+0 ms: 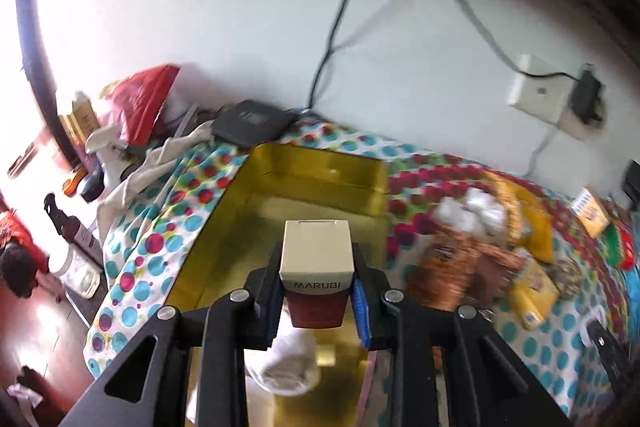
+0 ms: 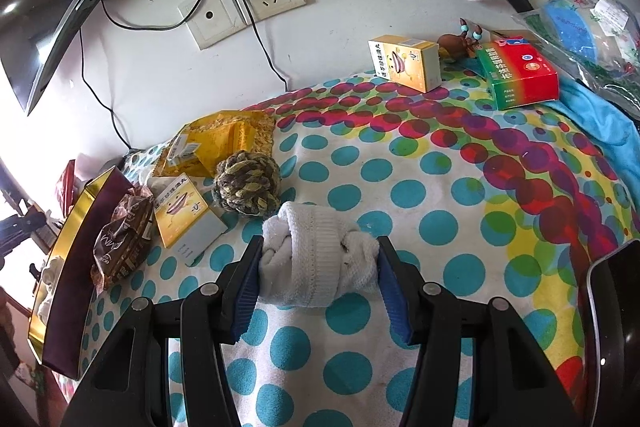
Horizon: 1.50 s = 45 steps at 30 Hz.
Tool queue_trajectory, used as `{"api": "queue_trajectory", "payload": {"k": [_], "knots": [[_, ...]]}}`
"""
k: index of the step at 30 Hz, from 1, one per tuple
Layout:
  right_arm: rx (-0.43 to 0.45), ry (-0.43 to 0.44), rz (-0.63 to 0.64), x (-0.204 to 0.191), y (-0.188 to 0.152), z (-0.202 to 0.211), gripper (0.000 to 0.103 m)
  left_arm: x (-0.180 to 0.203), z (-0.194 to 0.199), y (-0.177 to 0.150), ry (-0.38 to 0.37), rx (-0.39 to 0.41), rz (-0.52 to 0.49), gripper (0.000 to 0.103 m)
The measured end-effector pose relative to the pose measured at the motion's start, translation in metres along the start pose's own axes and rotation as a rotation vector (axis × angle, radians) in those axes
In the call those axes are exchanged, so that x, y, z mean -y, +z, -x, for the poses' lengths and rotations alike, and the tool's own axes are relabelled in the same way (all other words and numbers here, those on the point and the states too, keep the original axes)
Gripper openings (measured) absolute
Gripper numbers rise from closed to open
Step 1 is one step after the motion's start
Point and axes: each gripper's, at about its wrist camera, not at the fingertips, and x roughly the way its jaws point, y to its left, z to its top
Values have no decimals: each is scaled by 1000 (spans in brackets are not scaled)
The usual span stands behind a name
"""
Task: Organize objects
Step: 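Carry the MARUBI box into the gold tin and open the left gripper, then carry the held white sock into the gold tin and open the right gripper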
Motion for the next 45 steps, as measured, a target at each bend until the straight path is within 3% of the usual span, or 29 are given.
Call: {"api": "queue_trajectory", "payload": {"k": [13, 24, 25, 26, 35, 40, 45], "knots": [[-7, 9, 10, -3, 0, -2, 52, -1, -59, 11, 89, -109, 21, 29], [-9, 10, 14, -5, 0, -3, 52, -8, -74, 2, 81, -147, 67, 30], [-8, 9, 14, -5, 0, -3, 52, -10, -75, 1, 75, -160, 81, 38], [-8, 8, 14, -5, 0, -3, 53, -11, -75, 0, 78, -164, 85, 54], [-11, 0, 25, -6, -1, -4, 53, -8, -16, -18, 42, -28, 106, 61], [-12, -13, 30, -6, -1, -4, 53, 2, 28, -44, -31, 18, 105, 64], [-17, -27, 49, -8, -2, -5, 53, 11, 55, -69, -29, 60, 71, 66]]}}
